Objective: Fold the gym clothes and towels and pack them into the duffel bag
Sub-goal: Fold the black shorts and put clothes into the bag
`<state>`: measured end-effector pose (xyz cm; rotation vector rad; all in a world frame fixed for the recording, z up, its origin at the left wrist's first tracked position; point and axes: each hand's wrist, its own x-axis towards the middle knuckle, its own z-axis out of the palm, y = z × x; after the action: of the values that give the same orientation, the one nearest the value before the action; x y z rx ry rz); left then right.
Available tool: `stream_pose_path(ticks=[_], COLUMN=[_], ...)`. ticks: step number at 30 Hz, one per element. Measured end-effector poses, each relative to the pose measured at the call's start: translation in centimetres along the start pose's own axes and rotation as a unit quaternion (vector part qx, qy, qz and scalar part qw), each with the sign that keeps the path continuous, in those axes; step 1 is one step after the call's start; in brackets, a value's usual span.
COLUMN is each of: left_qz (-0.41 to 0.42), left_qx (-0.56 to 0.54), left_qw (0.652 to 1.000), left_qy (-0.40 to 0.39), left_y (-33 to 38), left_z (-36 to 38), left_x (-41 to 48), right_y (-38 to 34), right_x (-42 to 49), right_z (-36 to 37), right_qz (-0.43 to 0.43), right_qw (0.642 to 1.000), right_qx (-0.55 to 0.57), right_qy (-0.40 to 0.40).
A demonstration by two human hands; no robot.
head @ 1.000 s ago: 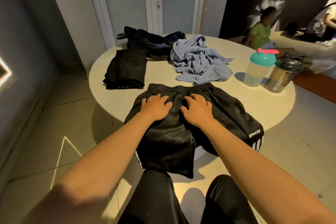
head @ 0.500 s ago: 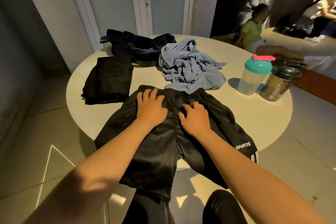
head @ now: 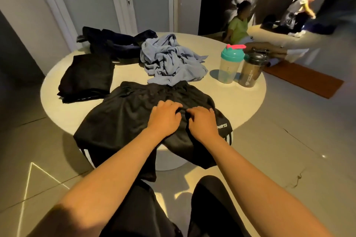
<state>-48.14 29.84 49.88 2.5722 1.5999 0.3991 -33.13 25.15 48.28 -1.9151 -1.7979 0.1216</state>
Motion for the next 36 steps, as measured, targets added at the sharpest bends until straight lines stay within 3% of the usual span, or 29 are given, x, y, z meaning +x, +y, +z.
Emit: stream_pose_path(ticks=[3, 5, 7, 9, 12, 14, 18, 22, 24, 27, 30, 33, 36], left_qz=[0.021, 0.021, 0.023, 0.032, 0.068, 0.089, 0.081, 0.088, 0.129, 0.214, 0.265, 0.238, 0.233], left_qx=[0.029, 0.058, 0.055, 0.068, 0.095, 0.095, 0.058, -0.013, -0.059, -0.072, 0.025, 0.128, 0.061], left_qw=[0.997, 0.994, 0.991, 0.990, 0.993, 0.990, 0.995, 0.995, 0.990, 0.967, 0.959, 0.960, 0.963], left_qy=[-0.067, -0.091, -0.116, -0.116, 0.005, 0.045, -0.012, -0.048, -0.002, 0.115, 0.099, 0.067, 0.121], left_y=[2.3, 2.0, 1.1, 0.6, 2.3, 4.3, 5.7, 3.8, 2.8, 2.4, 3.0, 3.4, 3.6], left_z=[1.3, 1.7, 1.6, 1.6, 1.4, 1.5, 2.6, 2.3, 2.0, 1.8, 2.9, 4.8, 4.8], left_x=[-2.1, -2.7, -2.7, -2.5, -3.3, -4.3, -5.0, -5.3, -5.9, -7.4, -9.1, -9.8, -9.4], right_y=[1.5, 2.9, 4.1, 4.9, 5.2, 4.8, 4.2, 5.0, 5.3, 5.2, 4.9, 4.4, 4.1], right_x=[-2.6, -4.7, -6.8, -8.4, -9.4, -9.3, -8.9, -8.3, -7.9, -7.4, -7.9, -8.3, -8.7], right_z=[-0.2, -0.8, -1.3, -1.1, -1.0, -1.8, -2.6, -4.6, -5.6, -5.0, -3.9, -3.2, -3.3], right_qz=[0.008, 0.050, 0.119, 0.176, 0.163, 0.156, 0.122, 0.168, 0.195, 0.190, 0.211, 0.240, 0.217], right_qw=[0.997, 0.988, 0.978, 0.975, 0.967, 0.961, 0.973, 0.955, 0.943, 0.949, 0.933, 0.908, 0.923], right_qx=[0.008, -0.007, -0.008, 0.036, 0.167, 0.211, 0.194, 0.194, 0.193, 0.219, 0.278, 0.338, 0.315], right_qy=[0.071, 0.147, 0.171, 0.129, 0.098, 0.084, 0.024, 0.147, 0.190, 0.120, 0.087, 0.065, 0.048])
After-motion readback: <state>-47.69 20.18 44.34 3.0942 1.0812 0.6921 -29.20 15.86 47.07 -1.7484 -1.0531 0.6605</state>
